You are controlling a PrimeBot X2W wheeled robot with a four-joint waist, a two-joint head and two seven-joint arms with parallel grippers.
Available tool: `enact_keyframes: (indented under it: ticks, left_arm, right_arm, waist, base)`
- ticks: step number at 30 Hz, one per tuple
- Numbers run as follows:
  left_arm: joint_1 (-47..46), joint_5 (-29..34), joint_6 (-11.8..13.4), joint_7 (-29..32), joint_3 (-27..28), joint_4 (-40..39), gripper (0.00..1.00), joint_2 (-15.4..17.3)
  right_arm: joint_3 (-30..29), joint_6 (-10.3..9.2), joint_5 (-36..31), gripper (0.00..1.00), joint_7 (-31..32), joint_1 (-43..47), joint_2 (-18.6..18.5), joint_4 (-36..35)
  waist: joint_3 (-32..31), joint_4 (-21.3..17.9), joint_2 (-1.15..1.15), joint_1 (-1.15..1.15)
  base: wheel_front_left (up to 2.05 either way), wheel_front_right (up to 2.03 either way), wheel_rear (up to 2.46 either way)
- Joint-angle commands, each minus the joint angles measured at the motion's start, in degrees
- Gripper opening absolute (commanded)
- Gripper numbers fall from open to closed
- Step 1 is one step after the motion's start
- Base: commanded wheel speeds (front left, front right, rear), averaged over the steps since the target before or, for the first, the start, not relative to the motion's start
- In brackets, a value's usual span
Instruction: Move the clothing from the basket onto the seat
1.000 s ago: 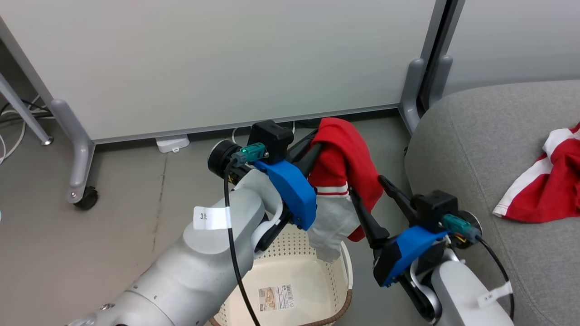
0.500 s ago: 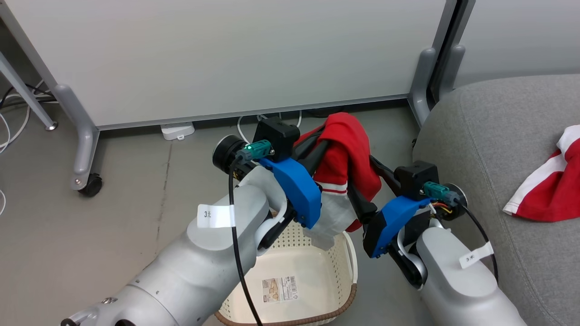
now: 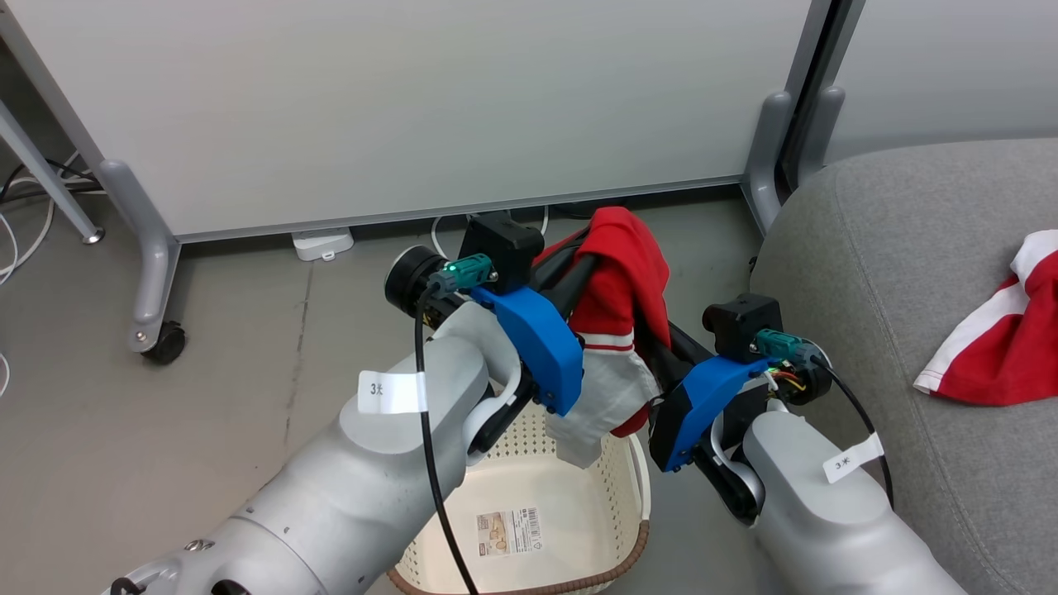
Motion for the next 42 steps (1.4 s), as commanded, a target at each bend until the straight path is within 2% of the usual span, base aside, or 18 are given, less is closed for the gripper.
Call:
enact_keyframes:
  ticks: [1, 12, 14, 16, 17, 32, 38, 42]
  left_arm:
    - [-0.8, -0.4, -0.1, -0.5, -0.2, 0.2, 0.00, 0.0]
    - [0.0, -0.9, 0.0, -0.8, -0.3, 0.8, 0.00, 0.0]
    - [0.3, -1.1, 0.0, -0.9, -0.1, 0.9, 0.20, 0.0]
    - [0.5, -1.2, 0.0, -0.9, 0.0, 1.0, 0.53, 0.0]
    - [0.6, -1.3, 0.0, -0.9, 0.0, 1.0, 0.99, 0.0]
    - [1.5, -0.8, 0.0, -0.9, 0.3, 1.3, 1.00, 0.0]
    - [3.4, 1.2, 0.1, -0.9, 2.0, 0.0, 1.00, 0.2]
    - [6.6, 3.8, 0.5, -0.9, 4.8, -3.3, 1.00, 1.5]
  right_arm:
    - [0.5, 0.01, 0.6, 0.00, -0.5, -1.0, 0.0, 0.6]
    - [3.5, 0.01, 3.8, 0.00, -1.4, -1.6, 0.0, 2.5]
    - [3.9, 0.01, 4.3, 0.00, -1.5, -1.6, 0.0, 2.8]
    - [4.1, 0.01, 4.7, 0.00, -1.5, -1.8, 0.0, 3.1]
    - [4.2, 0.01, 4.9, 0.00, -1.5, -1.8, 0.0, 3.2]
    - [4.5, 0.01, 5.6, 0.00, -1.7, -1.5, 0.0, 2.9]
    - [3.7, 0.01, 5.4, 0.00, -1.7, -0.6, 0.0, 2.7]
    - [2.9, 0.01, 5.0, 0.00, -1.7, 0.1, 0.0, 2.5]
  waist:
    - [-0.2, -0.1, 0.00, 0.00]
    - [-1.4, -1.3, 0.00, 0.00]
    - [-1.6, -1.5, 0.00, 0.00]
    - [-1.7, -1.6, 0.00, 0.00]
    - [-1.8, -1.7, 0.00, 0.00]
    - [-2.5, -1.9, 0.00, 0.00]
    - [-3.1, -1.7, 0.00, 0.00]
    - [-3.3, -1.6, 0.00, 0.00]
  base:
    - [0.00, 0.00, 0.00]
    - [0.00, 0.00, 0.00]
    - [0.00, 0.00, 0.00]
    - [0.00, 0.00, 0.00]
    - [0.00, 0.00, 0.00]
    - [0.00, 0.00, 0.00]
    - [0.00, 0.00, 0.00]
    - [0.00, 0.00, 0.00]
